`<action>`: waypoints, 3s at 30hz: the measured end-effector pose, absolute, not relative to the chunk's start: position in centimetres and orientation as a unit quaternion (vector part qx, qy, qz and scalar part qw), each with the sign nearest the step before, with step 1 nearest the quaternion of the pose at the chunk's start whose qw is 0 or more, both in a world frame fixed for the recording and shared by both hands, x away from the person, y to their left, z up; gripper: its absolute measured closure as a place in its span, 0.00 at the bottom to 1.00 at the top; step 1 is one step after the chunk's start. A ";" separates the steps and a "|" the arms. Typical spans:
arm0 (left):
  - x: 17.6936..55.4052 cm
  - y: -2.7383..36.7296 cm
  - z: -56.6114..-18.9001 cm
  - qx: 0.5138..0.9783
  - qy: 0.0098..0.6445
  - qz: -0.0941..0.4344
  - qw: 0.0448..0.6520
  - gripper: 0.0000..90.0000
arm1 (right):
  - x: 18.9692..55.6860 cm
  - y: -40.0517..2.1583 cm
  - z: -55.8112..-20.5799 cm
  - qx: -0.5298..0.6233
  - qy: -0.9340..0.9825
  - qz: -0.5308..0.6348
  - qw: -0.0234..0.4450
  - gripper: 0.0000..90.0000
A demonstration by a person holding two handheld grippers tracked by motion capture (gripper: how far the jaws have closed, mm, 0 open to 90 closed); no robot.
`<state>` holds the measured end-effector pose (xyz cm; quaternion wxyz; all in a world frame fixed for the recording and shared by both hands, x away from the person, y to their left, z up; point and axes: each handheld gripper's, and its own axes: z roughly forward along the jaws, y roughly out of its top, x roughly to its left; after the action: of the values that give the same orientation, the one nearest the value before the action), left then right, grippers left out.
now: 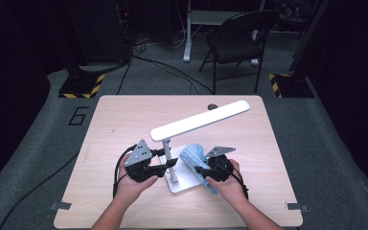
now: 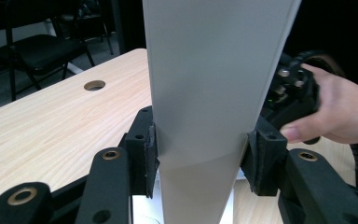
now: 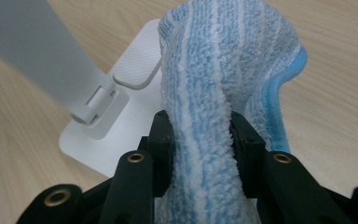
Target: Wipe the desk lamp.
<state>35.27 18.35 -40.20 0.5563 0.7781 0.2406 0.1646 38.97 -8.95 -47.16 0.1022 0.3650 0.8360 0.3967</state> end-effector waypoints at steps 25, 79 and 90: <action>35.2 18.4 -40.3 0.777 0.240 0.158 0.560 0.58 | 33.9 -8.5 -48.6 0.349 0.846 0.394 0.086 0.74; 35.5 18.5 -40.6 0.772 0.238 0.147 0.570 0.58 | 31.8 -5.2 -51.3 0.312 0.849 0.401 0.148 0.76; 35.4 18.6 -40.6 0.771 0.240 0.145 0.573 0.58 | 32.4 -6.3 -51.3 0.333 0.839 0.403 0.150 0.76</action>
<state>35.44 18.65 -40.63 0.5725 0.7705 0.2395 0.1454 32.38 -6.34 -51.33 0.1505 0.3329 0.8390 0.4032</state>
